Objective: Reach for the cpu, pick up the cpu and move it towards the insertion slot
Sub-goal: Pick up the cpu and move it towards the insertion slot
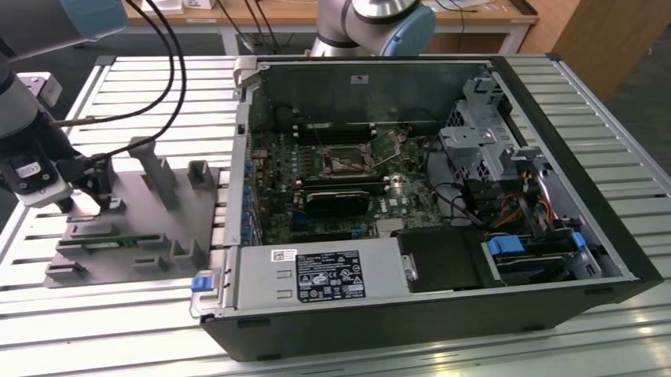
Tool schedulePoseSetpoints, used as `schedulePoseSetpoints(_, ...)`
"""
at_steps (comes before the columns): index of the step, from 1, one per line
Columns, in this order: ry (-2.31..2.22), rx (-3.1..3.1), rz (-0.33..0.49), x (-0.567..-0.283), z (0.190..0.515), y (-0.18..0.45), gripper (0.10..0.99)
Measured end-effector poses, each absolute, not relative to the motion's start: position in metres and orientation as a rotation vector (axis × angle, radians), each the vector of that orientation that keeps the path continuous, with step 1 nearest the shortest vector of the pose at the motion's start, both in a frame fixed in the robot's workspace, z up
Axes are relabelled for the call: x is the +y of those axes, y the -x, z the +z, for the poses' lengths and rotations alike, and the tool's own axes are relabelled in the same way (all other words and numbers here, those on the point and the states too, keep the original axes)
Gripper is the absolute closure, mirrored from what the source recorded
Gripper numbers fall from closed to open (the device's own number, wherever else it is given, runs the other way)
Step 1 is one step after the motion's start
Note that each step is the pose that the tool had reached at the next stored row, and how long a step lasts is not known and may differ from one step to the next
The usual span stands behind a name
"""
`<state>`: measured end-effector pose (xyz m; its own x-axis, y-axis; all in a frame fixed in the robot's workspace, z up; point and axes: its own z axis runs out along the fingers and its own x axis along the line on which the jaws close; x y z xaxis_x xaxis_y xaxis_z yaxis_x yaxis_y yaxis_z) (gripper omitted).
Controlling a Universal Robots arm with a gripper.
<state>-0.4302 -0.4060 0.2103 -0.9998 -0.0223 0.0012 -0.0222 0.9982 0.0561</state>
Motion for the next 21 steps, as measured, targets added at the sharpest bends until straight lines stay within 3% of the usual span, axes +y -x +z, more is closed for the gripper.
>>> schedulePoseSetpoints(21,-0.035,-3.138,-0.098,-0.406,0.251,0.430,0.541)
